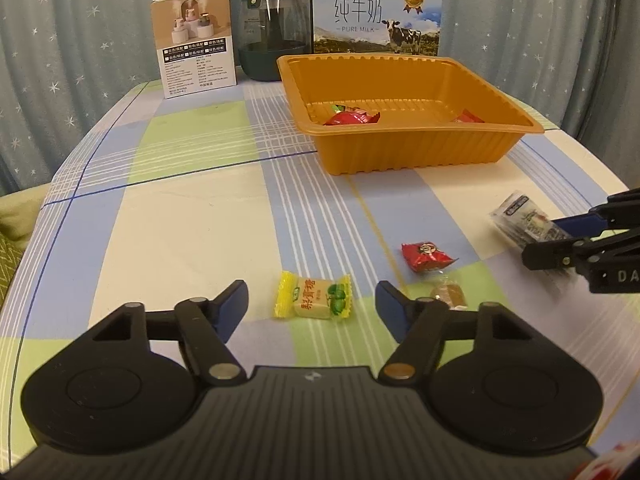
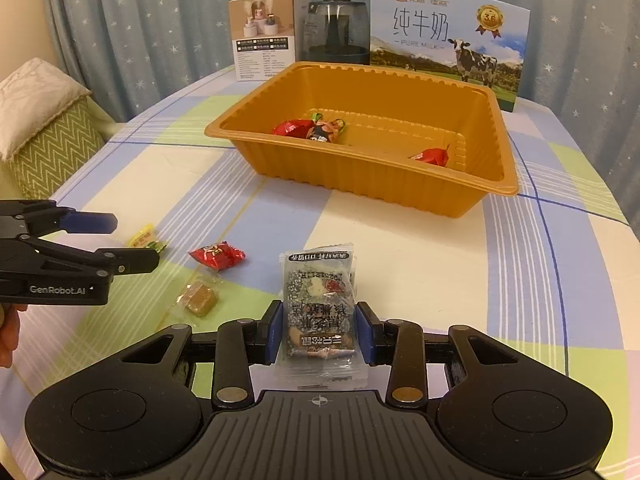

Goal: Organize snacks
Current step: 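Grasp the clear biscuit packet with the right tool while the left grasps the yellow candy, then carry the yellow candy and biscuit packet over the orange tray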

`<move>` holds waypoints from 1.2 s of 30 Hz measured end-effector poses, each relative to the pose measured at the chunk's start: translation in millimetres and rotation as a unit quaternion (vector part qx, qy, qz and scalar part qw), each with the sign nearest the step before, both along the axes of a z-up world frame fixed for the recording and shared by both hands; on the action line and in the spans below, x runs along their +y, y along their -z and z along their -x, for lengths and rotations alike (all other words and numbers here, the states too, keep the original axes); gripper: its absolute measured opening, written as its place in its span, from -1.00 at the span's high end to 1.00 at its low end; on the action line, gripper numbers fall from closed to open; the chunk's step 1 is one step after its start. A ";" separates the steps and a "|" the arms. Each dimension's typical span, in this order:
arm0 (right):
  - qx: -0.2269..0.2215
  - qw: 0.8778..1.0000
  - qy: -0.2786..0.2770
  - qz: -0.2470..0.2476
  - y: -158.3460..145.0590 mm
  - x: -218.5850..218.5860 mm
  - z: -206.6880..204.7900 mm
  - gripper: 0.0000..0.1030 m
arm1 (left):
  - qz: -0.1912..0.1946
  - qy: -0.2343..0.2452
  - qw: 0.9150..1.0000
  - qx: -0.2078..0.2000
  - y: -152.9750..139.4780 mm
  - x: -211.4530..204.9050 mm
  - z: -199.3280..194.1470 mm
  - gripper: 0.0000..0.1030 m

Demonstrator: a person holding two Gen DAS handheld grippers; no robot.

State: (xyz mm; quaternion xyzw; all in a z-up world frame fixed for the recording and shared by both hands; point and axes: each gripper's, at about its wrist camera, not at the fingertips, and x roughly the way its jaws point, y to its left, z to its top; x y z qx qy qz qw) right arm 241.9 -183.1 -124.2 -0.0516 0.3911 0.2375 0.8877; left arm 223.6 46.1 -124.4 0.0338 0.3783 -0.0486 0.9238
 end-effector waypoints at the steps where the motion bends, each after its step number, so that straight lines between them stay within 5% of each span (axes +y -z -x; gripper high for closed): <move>1: 0.000 1.000 0.001 -0.002 -0.3 -0.4 -0.3 0.26 | -0.002 0.002 1.000 0.000 1.9 -0.1 -1.4 -0.30; 14: -0.008 1.000 -0.001 -0.002 -4.0 3.5 -0.8 0.26 | -0.002 0.014 1.000 0.013 6.4 -5.8 -6.2 0.56; 36: -0.026 0.999 0.006 -0.018 -15.1 8.6 -0.2 0.26 | 0.059 0.020 0.998 -0.009 -34.3 -19.8 2.9 0.58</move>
